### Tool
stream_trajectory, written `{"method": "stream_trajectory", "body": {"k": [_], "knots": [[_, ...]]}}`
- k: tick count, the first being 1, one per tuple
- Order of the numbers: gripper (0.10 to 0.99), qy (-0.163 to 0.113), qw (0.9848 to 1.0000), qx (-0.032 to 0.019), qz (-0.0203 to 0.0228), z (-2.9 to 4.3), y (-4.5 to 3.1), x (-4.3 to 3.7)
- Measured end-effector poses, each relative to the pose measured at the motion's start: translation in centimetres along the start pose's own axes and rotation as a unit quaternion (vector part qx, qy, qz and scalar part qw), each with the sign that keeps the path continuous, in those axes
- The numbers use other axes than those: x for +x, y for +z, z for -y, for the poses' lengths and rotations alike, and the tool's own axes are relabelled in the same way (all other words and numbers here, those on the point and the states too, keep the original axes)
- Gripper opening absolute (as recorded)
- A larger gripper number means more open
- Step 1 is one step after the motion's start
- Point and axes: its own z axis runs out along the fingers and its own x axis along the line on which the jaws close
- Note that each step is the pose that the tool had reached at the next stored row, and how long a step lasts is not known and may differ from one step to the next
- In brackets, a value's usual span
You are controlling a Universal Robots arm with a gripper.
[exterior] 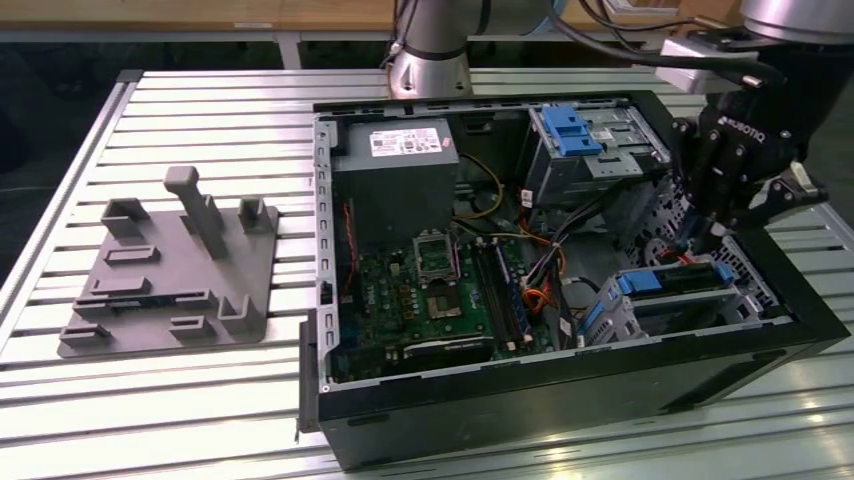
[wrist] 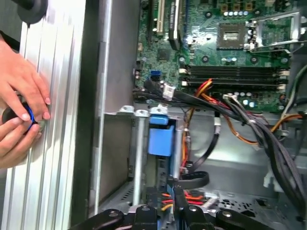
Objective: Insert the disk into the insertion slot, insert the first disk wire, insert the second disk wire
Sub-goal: 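Insert the second disk wire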
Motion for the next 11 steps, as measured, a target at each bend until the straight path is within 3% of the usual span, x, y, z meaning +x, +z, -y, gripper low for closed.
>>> {"method": "stream_trajectory", "body": {"k": [4,11], "knots": [[0.275,0.0,1.0,0.0011,-0.0018,0.1,-0.24,-1.02],[0.275,0.001,1.0,-0.0001,-0.0064,0.01,-0.21,-1.15]]}}
